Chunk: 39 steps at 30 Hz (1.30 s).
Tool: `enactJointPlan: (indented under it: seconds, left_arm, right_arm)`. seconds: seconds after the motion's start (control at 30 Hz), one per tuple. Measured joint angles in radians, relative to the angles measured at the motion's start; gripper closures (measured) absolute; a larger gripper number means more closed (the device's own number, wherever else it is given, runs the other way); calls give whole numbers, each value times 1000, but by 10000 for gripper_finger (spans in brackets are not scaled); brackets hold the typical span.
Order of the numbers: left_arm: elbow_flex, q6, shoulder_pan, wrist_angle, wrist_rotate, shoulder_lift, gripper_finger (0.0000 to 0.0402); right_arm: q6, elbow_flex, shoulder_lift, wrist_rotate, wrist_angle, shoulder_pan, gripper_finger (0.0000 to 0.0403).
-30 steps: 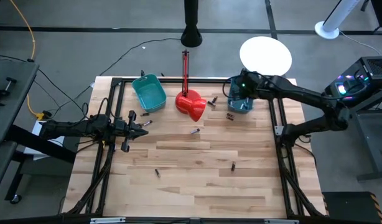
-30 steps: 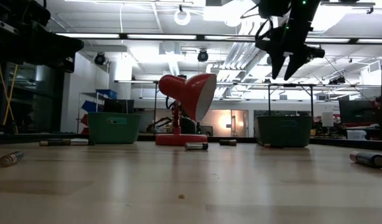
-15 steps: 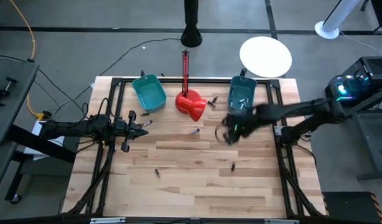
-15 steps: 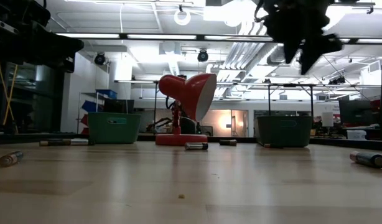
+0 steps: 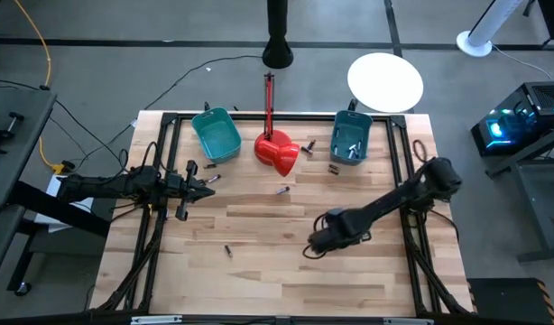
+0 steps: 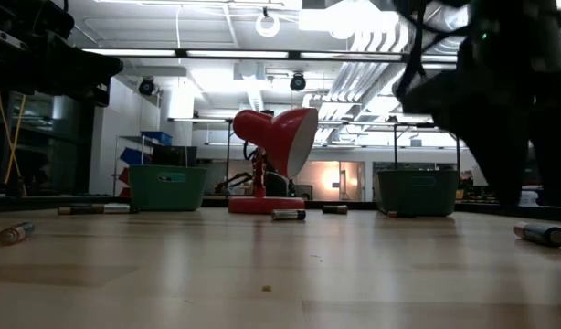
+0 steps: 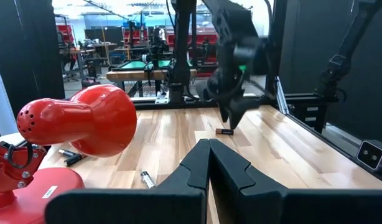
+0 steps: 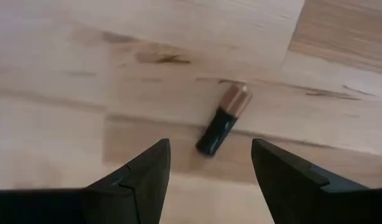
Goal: Sort batteries
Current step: Put the brown battery into the blue bin
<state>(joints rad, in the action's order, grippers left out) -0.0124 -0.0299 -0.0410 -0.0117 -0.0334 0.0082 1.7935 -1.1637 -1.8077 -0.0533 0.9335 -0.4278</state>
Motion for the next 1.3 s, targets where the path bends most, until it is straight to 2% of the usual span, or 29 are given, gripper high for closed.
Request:
enactJointPlan:
  seconds: [0.17,0.27,0.33,0.4,0.43,0.47,0.6,0.77,0.9,1.0,1.13,1.3]
  left_arm:
    - [0,0,0,0,0,0,401]
    - [0,0,0,0,0,0,401]
    - [0,0,0,0,0,0,402]
    - [0,0,0,0,0,0,401]
    - [0,0,0,0,0,0,401]
    - [0,0,0,0,0,0,401]
    - [0,0,0,-2,1,1,402]
    - [0,0,0,0,8,4,401]
    - [0,0,0,2,12,9,402]
    - [0,0,0,1,12,13,402]
    - [0,0,0,0,12,13,401]
    - [0,0,0,3,13,13,401]
  right_arm:
    - [24,-3,-83,-8,-18,3,186]
    - [9,-6,-113,-2,-36,3,213]
    - [-20,-7,-115,4,-65,12,258]
    - [-61,-31,-109,21,-62,27,327]
    - [-98,-44,-103,48,-60,36,360]
    - [-146,-67,-96,116,-77,49,376]
    - [-400,-217,-57,289,-173,157,364]
    - [-779,-408,-80,309,-482,306,380]
    - [-935,-545,-135,327,-675,431,385]
    - [-986,-651,-205,292,-708,507,382]
    - [-1034,-822,-320,178,-716,594,370]
    - [-1032,-1053,-523,67,-712,664,371]
